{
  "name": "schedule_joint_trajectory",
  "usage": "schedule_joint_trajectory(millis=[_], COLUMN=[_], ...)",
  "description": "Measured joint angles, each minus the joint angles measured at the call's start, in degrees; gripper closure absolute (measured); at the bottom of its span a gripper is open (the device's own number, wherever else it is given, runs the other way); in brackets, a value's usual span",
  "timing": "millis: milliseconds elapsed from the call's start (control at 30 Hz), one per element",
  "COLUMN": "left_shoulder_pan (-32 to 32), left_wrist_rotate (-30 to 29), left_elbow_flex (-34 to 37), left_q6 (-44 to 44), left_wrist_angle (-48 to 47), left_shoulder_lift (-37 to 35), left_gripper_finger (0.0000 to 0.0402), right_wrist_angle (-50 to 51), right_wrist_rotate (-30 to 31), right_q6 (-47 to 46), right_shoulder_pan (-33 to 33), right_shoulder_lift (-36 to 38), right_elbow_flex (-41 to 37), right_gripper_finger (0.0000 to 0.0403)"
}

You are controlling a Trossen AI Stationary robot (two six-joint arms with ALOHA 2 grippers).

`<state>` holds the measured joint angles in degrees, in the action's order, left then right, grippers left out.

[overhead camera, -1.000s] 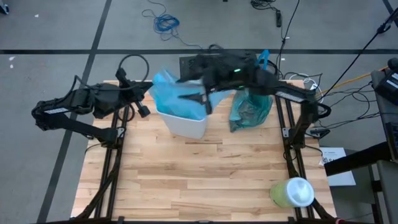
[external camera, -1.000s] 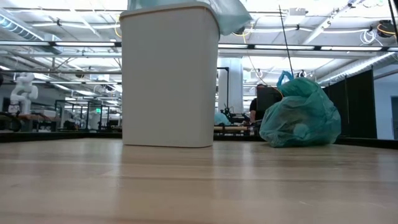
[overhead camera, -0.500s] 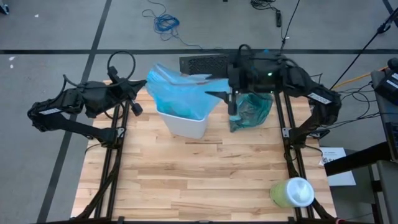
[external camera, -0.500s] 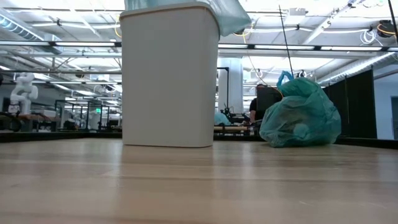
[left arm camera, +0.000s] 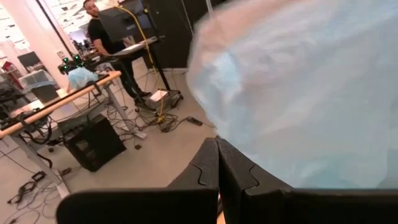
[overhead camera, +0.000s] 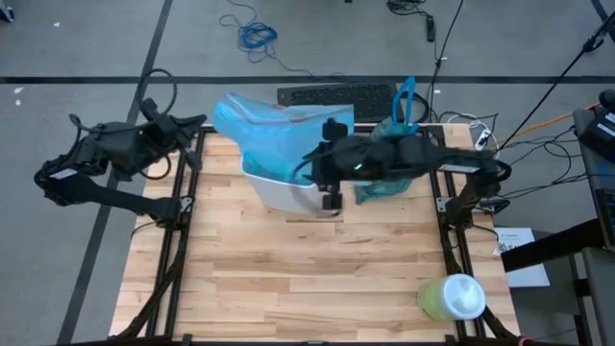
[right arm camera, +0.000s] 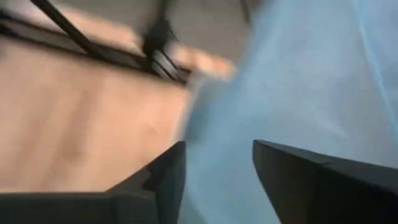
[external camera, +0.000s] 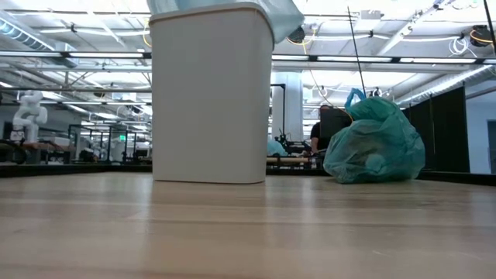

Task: Place trash/remove bag and relplace
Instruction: Insert a new trash bag into the trash bin

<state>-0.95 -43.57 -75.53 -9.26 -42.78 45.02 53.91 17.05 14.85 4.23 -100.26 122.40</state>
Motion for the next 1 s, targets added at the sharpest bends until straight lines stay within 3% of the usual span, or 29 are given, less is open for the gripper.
schedule_joint_trajectory(millis=[100, 200, 367, 533, 800, 1000], left_shoulder_pan=[0.0, 0.0, 0.0, 0.0, 0.0, 0.0], left_wrist_rotate=[0.0, 0.0, 1.2, 1.3, 1.0, 0.9], left_elbow_flex=[0.0, 0.0, 0.3, 2.6, 10.3, 12.3], left_q6=[0.6, 1.7, 2.9, 4.4, 11.8, 11.9], left_wrist_angle=[-0.8, -1.5, -1.6, -1.9, -2.9, 0.6], left_shoulder_lift=[-0.5, -0.5, -0.5, -0.2, -1.8, -2.0], left_gripper_finger=[0.0402, 0.0402, 0.0402, 0.0402, 0.0402, 0.0402], right_wrist_angle=[3.1, 2.9, -4.9, -16.4, -9.4, -3.6], right_wrist_rotate=[11.7, 15.7, 11.2, 0.8, -3.0, -5.6], right_q6=[-0.8, -1.7, -0.4, 5.8, 2.5, -1.9], right_shoulder_pan=[0.6, -0.7, -4.9, -7.4, -9.5, -9.4], right_shoulder_lift=[-3.4, -6.1, -10.2, -12.5, -15.0, -15.0], right_elbow_flex=[0.0, -0.1, 0.0, 0.1, 0.0, 0.0], right_gripper_finger=[0.0261, 0.0307, 0.0391, 0.0398, 0.0402, 0.0403])
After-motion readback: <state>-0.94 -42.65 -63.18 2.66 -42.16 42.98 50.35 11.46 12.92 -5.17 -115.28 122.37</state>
